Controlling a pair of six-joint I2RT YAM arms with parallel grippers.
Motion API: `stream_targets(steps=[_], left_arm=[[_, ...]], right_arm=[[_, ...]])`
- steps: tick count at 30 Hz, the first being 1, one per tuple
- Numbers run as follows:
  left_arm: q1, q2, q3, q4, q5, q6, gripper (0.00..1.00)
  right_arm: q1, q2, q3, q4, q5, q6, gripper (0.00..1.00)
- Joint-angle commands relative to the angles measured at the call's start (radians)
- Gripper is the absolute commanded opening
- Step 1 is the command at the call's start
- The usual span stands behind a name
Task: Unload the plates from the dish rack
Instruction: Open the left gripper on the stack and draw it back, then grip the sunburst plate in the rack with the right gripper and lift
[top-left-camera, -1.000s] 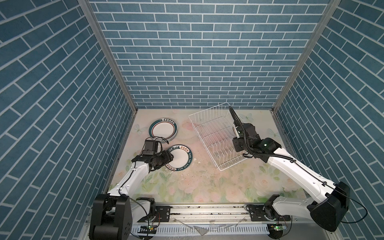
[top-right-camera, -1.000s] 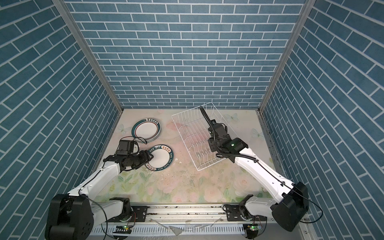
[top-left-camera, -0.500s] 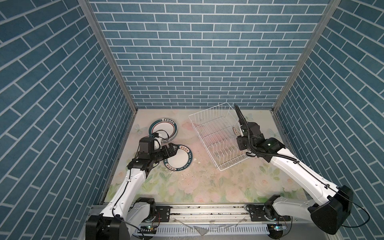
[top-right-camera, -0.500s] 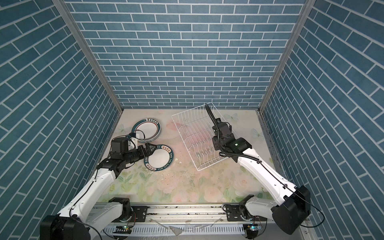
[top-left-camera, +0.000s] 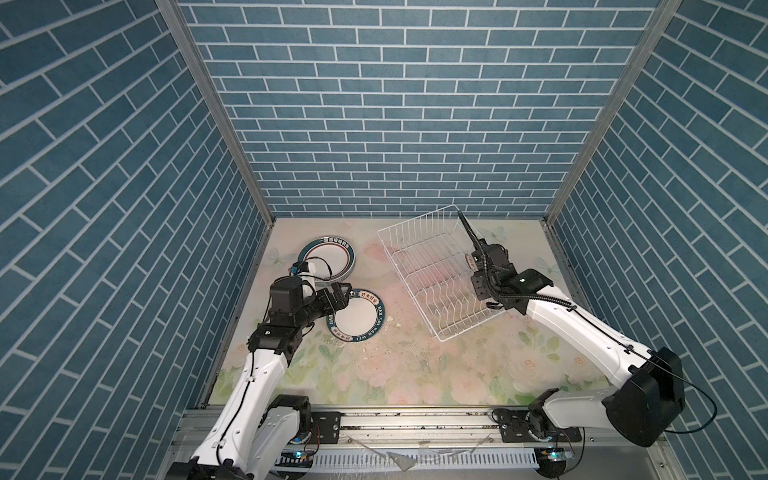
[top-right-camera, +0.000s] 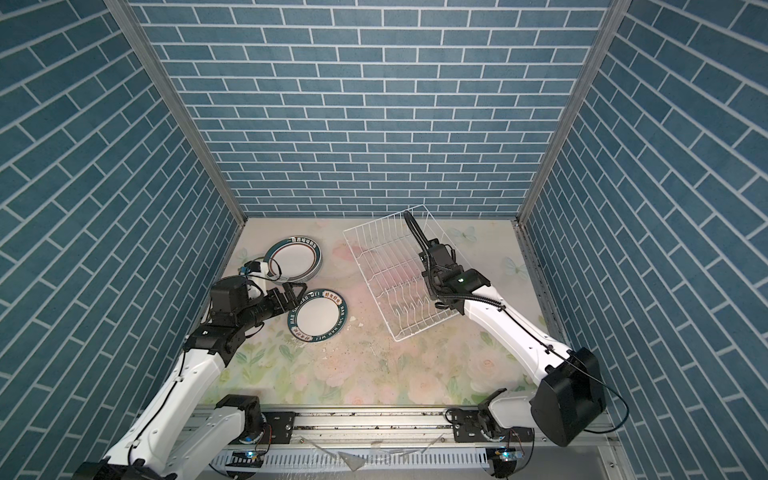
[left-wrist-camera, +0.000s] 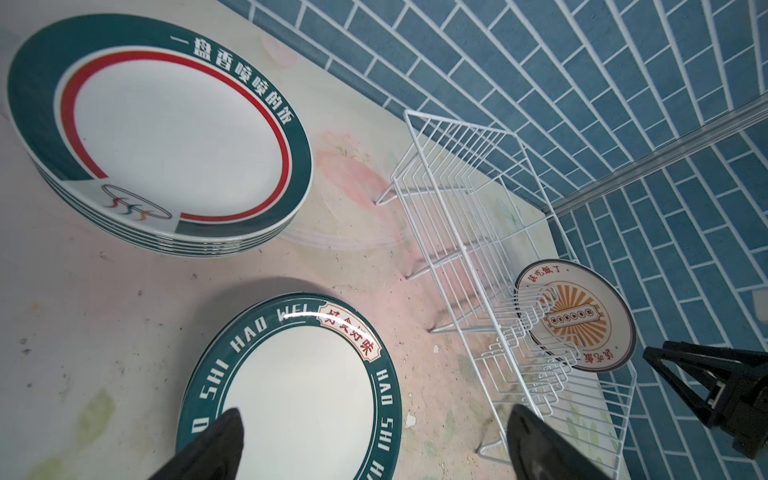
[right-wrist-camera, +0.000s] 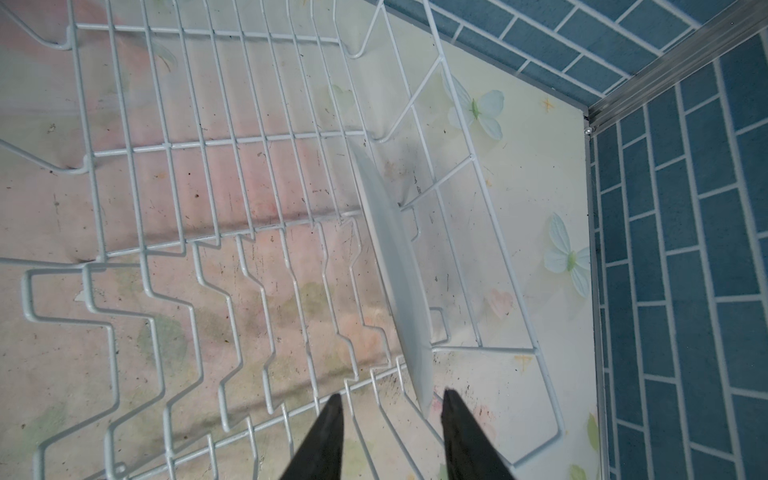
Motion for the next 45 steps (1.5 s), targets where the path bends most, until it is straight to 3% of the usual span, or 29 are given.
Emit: stream_targets(steps=[1,11,26,45], left_arm=[[-0.003,-0.033,-0.025,0.003,-0.061,0.006,0.99],[-0.003,-0.052,-0.051,0.021,-0.093,-0.018,0.99],[-0.003,-0.047,-0.11,0.098,-0.124,-0.047,0.99],[-0.003,-0.029,-0.11,0.093,-0.129,-0.049,0.99]], right_arm=[[-0.007,0.032,0.04,-0.013,0.022,-0.035,0.41],[-0.039,0.128,0.045,0.043,0.07,-0.078,0.4],[-0.05,0.151,-0.053,0.227,0.069,-0.182,0.33],[-0.057,0.136,-0.129,0.32,0.042,-0.209,0.0]])
